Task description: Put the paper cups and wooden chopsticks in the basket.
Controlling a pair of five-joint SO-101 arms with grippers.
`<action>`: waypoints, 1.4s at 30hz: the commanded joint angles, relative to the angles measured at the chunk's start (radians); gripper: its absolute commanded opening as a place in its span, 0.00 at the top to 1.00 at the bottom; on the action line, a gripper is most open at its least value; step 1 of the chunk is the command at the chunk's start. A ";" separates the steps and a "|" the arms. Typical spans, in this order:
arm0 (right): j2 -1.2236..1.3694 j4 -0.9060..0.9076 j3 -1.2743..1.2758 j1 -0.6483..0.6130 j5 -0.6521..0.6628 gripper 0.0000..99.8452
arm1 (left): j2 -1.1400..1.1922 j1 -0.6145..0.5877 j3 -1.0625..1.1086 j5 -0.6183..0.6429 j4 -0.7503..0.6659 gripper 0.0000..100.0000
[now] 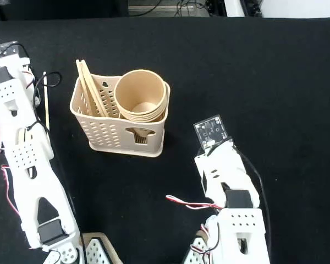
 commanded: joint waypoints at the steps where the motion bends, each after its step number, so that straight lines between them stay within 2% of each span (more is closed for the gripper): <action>1: -0.004 -0.017 -0.002 -0.006 0.008 0.96 | -0.095 -0.030 -0.015 -0.006 0.009 0.97; 17: -0.004 -0.017 -0.002 -0.006 0.008 0.96 | -0.249 -0.110 -0.015 0.002 0.014 0.97; 42: -0.004 -0.017 -0.002 -0.006 0.008 0.96 | -0.474 -0.116 -0.012 0.003 0.015 0.97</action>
